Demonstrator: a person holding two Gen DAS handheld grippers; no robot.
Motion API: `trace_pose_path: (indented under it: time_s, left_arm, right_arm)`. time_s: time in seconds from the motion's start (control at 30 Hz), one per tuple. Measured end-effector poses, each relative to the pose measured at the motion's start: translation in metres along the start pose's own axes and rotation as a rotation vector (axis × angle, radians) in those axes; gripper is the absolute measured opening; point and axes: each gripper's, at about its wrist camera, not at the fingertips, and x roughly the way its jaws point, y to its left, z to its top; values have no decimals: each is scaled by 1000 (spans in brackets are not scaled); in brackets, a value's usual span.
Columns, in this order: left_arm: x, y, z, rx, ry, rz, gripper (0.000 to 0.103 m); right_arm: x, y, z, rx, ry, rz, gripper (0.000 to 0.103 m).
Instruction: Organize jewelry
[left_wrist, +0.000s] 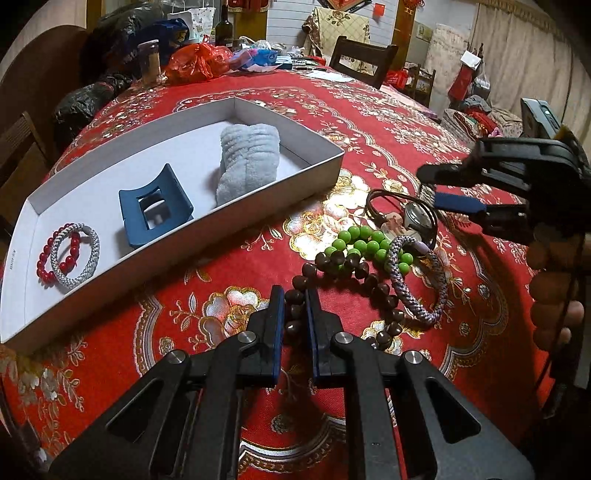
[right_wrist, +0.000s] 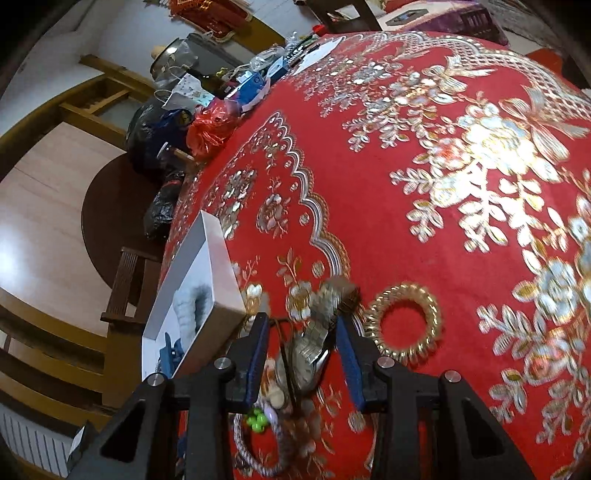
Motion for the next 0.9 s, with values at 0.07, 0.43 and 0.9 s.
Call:
trace_pose_path:
  time_s: [0.07, 0.43, 0.9]
  left_arm:
    - [0, 0, 0, 1, 0, 1, 10]
    - [0, 0, -1, 2, 0, 3, 10]
    - [0, 1, 0, -1, 0, -1, 10]
  right_arm:
    - [4, -1, 3, 6, -1, 4, 30]
    - [-13, 10, 11, -63, -75, 37, 3]
    - [-50, 35, 5, -228, -175, -48, 3]
